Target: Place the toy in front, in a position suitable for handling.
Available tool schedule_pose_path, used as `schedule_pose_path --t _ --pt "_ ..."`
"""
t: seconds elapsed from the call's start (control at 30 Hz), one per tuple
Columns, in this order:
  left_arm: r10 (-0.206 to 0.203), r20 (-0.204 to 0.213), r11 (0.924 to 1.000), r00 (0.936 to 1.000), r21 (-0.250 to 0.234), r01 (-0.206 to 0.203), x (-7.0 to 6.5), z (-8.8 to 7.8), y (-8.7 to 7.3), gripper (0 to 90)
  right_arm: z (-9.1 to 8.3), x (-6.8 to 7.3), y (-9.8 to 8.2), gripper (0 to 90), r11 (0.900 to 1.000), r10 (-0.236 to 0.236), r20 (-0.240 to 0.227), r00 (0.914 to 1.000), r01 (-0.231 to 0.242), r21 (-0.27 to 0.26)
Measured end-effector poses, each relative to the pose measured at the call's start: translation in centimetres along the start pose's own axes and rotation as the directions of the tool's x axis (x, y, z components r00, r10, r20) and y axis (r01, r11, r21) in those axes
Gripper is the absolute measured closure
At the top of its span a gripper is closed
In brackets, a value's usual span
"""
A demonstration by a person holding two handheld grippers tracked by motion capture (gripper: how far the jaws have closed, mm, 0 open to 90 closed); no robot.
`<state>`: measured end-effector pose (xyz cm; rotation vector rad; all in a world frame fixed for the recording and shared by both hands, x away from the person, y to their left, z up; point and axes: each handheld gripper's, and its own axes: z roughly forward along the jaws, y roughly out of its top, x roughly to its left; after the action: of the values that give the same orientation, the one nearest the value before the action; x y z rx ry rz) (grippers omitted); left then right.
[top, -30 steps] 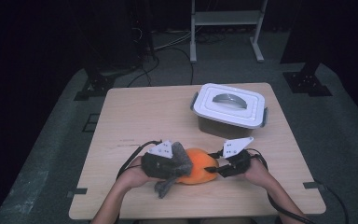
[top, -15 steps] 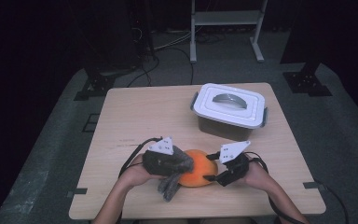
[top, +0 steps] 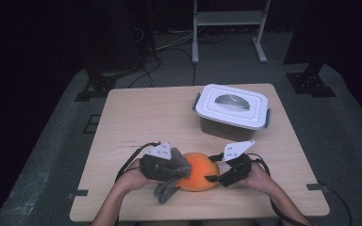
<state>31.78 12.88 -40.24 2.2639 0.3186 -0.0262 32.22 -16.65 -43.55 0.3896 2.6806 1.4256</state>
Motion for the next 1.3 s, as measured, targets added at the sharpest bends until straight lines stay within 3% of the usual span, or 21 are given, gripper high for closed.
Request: schedule_pose_path --t 0.17,0.33,0.47,0.67,0.83,0.97,1.03,1.17,1.3 --pt "-0.004 -0.008 0.9998 1.0 -0.02 0.003 0.1 -0.3 -0.1 74.3 0.1 0.1 0.2 28.2 1.0 -0.007 0.008 0.9999 0.007 0.006" --pt "0.044 0.028 0.997 0.9986 -0.065 -0.042 -0.8 0.4 2.0 74.2 0.2 0.4 0.3 29.5 1.0 -0.023 0.017 0.9996 0.023 0.012" --pt "0.071 0.029 0.9958 0.997 -0.06 -0.069 -1.0 0.9 3.1 74.2 0.3 0.5 0.4 30.3 0.999 -0.035 0.021 0.9992 0.035 0.017" --pt "0.012 -0.014 0.999 0.9998 -0.042 -0.013 0.5 0.3 1.0 74.3 0.2 0.6 0.2 32.9 0.998 -0.069 0.02 0.9974 0.069 0.015" --pt "-0.03 -0.064 0.9989 0.9975 -0.038 0.028 1.2 -0.8 -0.3 74.2 0.3 0.8 0.3 33.4 0.996 -0.09 0.022 0.9957 0.089 0.02" --pt "-0.02 -0.028 0.9974 0.9994 -0.07 0.018 0.8 -0.6 0.0 74.2 0.2 1.1 0.4 32.3 0.994 -0.103 0.016 0.9945 0.103 0.02" --pt "0.0 -0.019 0.9988 0.9998 -0.049 -0.001 0.4 -0.1 0.3 74.2 0.1 1.2 0.6 28.8 0.994 -0.105 -0.007 0.9945 0.105 0.014" --pt "0.007 0.035 0.9995 0.9994 -0.03 -0.006 0.0 0.2 -0.1 73.8 -0.8 0.2 0.7 25.8 0.999 -0.02 -0.042 0.9989 0.018 -0.05" --pt "-0.003 0.039 0.9992 0.9992 -0.04 0.004 0.1 -0.2 -0.3 72.7 -0.4 0.3 0.5 24.8 0.999 -0.015 -0.038 0.9992 0.014 -0.032"
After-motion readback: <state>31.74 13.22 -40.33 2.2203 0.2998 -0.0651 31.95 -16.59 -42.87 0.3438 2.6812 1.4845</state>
